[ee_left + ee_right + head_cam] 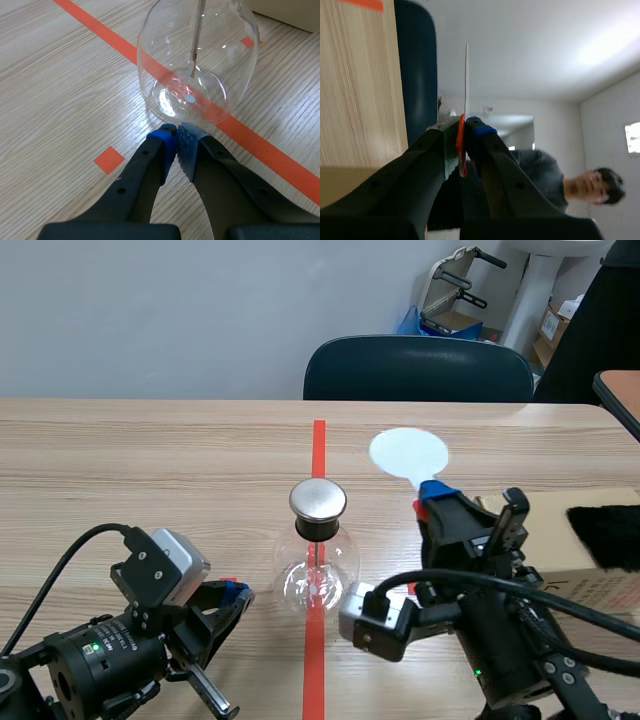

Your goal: Do the electroscope experiment

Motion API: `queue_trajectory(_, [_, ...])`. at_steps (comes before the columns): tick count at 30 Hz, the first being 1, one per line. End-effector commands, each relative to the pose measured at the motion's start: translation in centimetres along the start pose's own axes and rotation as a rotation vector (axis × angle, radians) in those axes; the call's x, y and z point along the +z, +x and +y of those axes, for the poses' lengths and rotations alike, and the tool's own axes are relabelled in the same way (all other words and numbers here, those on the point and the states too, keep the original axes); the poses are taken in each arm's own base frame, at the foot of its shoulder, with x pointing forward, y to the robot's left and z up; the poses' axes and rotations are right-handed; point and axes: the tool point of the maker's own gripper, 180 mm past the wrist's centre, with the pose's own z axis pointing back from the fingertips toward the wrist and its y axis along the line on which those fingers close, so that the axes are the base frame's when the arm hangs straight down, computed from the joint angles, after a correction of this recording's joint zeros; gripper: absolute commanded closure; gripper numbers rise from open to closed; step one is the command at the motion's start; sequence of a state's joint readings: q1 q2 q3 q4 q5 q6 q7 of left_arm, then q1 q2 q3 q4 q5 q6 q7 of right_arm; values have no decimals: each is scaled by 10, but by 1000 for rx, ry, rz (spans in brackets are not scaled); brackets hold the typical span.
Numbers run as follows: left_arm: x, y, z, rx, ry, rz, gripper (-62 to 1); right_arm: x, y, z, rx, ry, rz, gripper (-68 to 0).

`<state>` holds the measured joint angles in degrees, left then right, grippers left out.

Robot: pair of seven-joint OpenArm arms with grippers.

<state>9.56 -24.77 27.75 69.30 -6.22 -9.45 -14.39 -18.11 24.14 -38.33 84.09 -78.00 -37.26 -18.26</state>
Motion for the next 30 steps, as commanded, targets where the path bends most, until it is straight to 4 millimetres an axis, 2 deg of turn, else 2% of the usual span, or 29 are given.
queue_trajectory(1, [-1,6,-1,5,-1,-25,-44,-4,-11,-8,5,-32,43,-15])
queue_trajectory(7, [-1,7,-1,5,-1,-25,-44,-1,-39,-7,2,-31,198,-15])
queue_trajectory(12, [-1,7,-1,5,-1,-25,-44,3,-51,-7,1,-30,268,-15])
queue_trajectory(30, [-1,6,-1,5,-1,-25,-44,3,-52,-6,1,-26,274,-15])
